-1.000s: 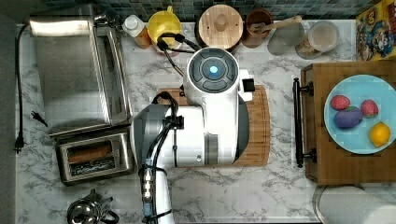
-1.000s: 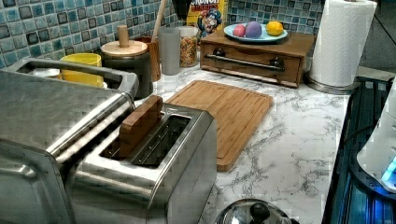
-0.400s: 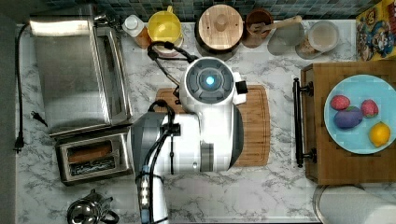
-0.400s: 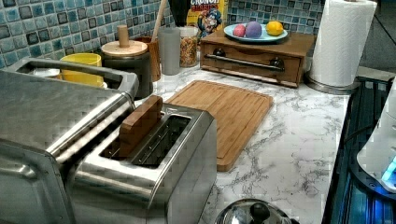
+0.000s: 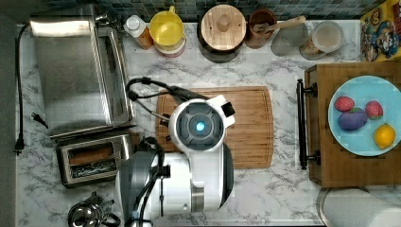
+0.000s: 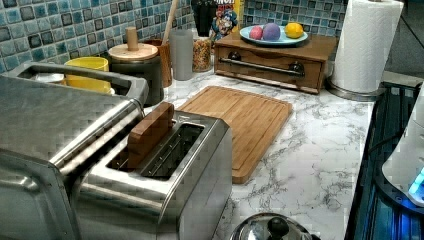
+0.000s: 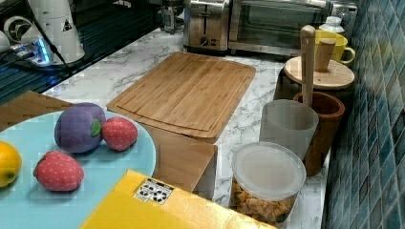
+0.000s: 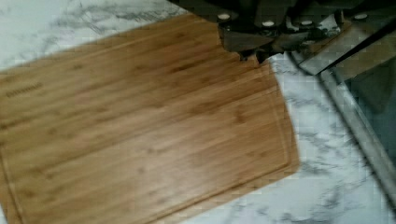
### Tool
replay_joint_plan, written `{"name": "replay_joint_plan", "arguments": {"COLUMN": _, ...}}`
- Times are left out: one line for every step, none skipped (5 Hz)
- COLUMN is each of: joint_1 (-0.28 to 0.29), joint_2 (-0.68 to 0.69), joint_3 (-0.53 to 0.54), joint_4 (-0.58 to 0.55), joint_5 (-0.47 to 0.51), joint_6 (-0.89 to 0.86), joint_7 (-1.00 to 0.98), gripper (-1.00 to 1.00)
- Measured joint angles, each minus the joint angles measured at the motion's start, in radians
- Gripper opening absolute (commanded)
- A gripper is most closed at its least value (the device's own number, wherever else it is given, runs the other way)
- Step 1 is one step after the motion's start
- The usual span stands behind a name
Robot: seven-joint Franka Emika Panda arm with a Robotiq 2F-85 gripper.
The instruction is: Turn on the toaster.
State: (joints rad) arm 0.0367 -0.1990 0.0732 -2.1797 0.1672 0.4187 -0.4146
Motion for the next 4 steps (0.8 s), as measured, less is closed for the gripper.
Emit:
{"name": "replay_joint_plan", "arguments": {"joint_1": 0.024, "joint_2": -0.036, "joint_3": 0.026, "joint_4": -0.031, "joint_5": 0.003, "joint_6": 0.013, "joint_7": -0.052, "gripper": -1.00}}
{"name": "replay_joint_plan", "arguments": {"joint_1": 0.076, "joint_2": -0.040, "joint_3": 0.025, "joint_4": -0.035, "joint_5": 0.021, "joint_6": 0.031, "joint_7": -0.097, "gripper": -1.00}}
{"name": "replay_joint_plan", "arguments": {"joint_1": 0.102, "joint_2": -0.040, "joint_3": 0.036, "joint_4": -0.049, "joint_5": 0.023, "joint_6": 0.026, "joint_7": -0.199, "gripper": -1.00}}
{"name": "replay_joint_plan", "arguments": {"joint_1": 0.106, "joint_2": -0.043, "joint_3": 0.049, "joint_4": -0.090, "joint_5": 0.101, "joint_6": 0.031, "joint_7": -0.249, "gripper": -1.00}}
